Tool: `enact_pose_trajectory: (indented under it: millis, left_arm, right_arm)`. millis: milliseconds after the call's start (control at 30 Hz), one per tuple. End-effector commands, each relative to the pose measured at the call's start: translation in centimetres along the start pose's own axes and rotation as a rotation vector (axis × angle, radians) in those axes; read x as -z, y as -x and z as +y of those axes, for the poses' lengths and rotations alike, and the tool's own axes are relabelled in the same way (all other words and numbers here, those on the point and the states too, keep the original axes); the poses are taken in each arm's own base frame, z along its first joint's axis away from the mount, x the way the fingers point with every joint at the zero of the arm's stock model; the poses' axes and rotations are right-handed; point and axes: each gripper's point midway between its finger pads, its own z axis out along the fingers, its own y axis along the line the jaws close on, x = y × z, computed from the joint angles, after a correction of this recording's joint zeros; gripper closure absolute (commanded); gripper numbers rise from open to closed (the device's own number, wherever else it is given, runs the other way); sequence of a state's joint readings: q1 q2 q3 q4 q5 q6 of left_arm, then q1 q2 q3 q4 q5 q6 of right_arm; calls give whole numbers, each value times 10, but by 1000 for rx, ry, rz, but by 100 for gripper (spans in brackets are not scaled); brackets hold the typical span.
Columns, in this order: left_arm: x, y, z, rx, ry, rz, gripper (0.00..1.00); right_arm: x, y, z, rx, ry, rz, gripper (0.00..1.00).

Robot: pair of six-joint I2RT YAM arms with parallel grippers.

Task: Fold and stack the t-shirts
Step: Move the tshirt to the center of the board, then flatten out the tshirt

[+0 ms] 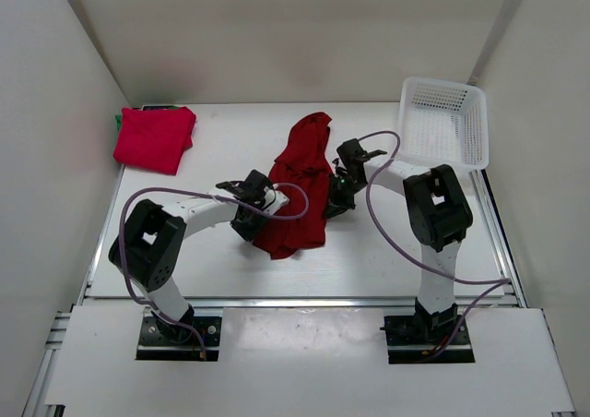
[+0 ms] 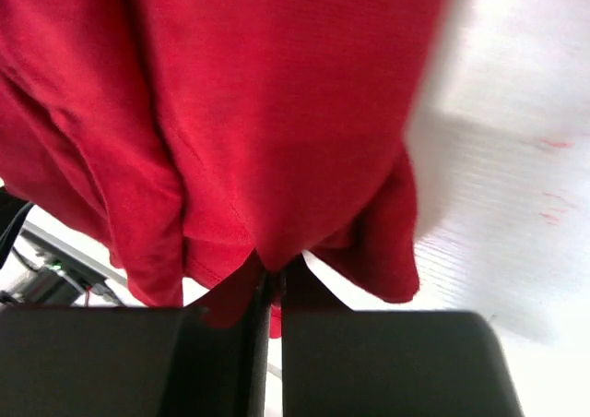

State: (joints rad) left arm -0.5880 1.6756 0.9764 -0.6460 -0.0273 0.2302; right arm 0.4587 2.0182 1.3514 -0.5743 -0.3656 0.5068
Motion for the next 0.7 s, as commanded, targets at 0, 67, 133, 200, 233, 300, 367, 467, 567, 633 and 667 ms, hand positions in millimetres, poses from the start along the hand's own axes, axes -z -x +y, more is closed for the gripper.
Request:
enact_pose_trajectory:
  millis: [0,67,133,200,233,300,367,467,567,633,667]
  left_arm:
    - [17,11,11,38,5,-71,100]
    - [24,10,19,74,-10,-79,100]
    - [35,2,33,124,-15,-86,100]
    - [42,-8,46,153,3,-85,100]
    - [47,-15,53,162,14,-89,100]
    - [51,-31,66,161,54,-63,100]
    - [57,-39,66,146,70,-55,100]
    - [58,-51,52,124,34,-34,100]
    - [54,-61,39,130,-14,-18,100]
    - [53,-64,34,140,-29,-11,100]
    - [52,-64,30,135,-49,-6,100]
  right_arm:
    - [15,-4,-2,-47,61,-3,100]
    - [28,-13,-15,-97,52,-7,100]
    - [44,-34,-31,-138,28,-11,100]
    - [57,-58,-52,-217,-8,-4,100]
    - [66,-71,-65,-273,-14,-14,100]
    - [79,-93,-88,-367,-37,-16,100]
    - [88,-116,-101,-407,-64,-24,100]
    - [96,-141,-115,-462,-118,-5,91]
    - [102,-146,-116,-448,-154,-7,69]
    - [110,-143,-116,-418,-214,-14,61]
    - [116,-134,-109,-375,-217,-30,58]
